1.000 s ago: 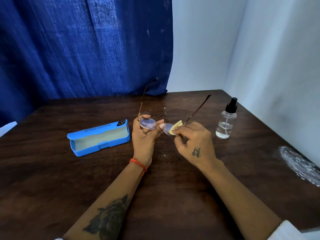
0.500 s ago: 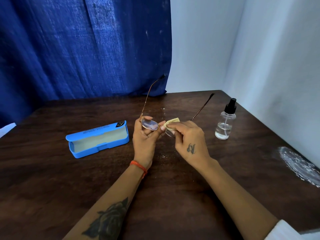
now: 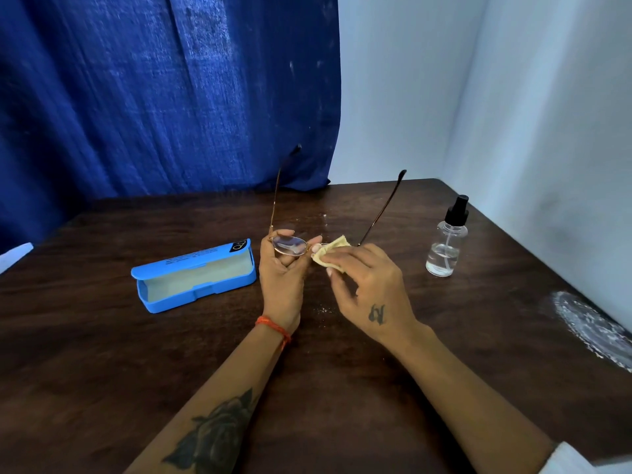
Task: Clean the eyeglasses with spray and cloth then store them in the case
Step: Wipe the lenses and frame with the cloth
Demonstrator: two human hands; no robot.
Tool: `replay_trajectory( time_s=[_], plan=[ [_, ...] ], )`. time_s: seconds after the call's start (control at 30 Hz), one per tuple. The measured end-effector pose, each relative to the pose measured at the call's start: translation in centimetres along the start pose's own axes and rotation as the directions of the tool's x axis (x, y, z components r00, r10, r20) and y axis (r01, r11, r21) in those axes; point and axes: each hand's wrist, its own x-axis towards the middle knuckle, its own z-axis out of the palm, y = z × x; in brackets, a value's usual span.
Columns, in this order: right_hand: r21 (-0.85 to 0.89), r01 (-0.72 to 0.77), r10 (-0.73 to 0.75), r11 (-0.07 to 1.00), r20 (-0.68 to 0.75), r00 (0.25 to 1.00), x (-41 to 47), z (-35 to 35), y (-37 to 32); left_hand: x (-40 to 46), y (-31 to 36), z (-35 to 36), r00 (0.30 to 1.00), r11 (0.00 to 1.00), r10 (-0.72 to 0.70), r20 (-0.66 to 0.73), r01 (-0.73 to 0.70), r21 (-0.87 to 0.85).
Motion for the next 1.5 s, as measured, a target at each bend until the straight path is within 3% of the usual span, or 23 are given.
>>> replay_trajectory(
  time_s=[0.17, 0.33, 0.6, 0.87, 1.13, 1.37, 1.5],
  plan=[
    [0.054, -0.036, 0.036, 0.998, 0.009, 0.999, 0.0, -0.5, 0.7, -0.1, 0.1, 0.0, 1.000, 1.000, 0.012, 0.005, -0.012, 0.011],
    [-0.077, -0.106, 0.104, 0.991, -0.023, 0.994, 0.1, -1.0, 1.4, -0.1, 0.4, 0.1, 1.000, 1.000, 0.008, -0.011, -0.008, 0.003],
    [-0.030, -0.051, 0.051, 0.998, -0.019, 0.999, 0.0, -0.1, 0.2, -0.2, 0.1, 0.1, 0.999, 0.998, 0.039, 0.022, -0.040, 0.038],
    [-0.216, -0.118, 0.119, 0.969, -0.009, 0.993, 0.3, -0.1, 0.4, -0.2, -0.2, 0.3, 0.998, 0.996, 0.052, 0.038, -0.054, 0.067],
    [-0.096, -0.136, 0.132, 0.986, -0.054, 0.990, 0.4, 0.3, 0.6, -0.2, 0.0, 0.4, 0.997, 0.998, 0.045, 0.060, -0.047, 0.043],
    [-0.278, -0.055, 0.062, 0.959, 0.016, 0.998, 0.6, 0.1, 0.6, -0.3, 0.1, 0.5, 0.999, 0.999, 0.015, 0.051, -0.017, 0.036],
    [-0.295, -0.074, 0.069, 0.952, -0.027, 0.997, 0.3, -0.2, 0.5, -0.2, 0.0, 0.4, 0.999, 0.999, 0.023, 0.040, -0.025, 0.049]
  ],
)
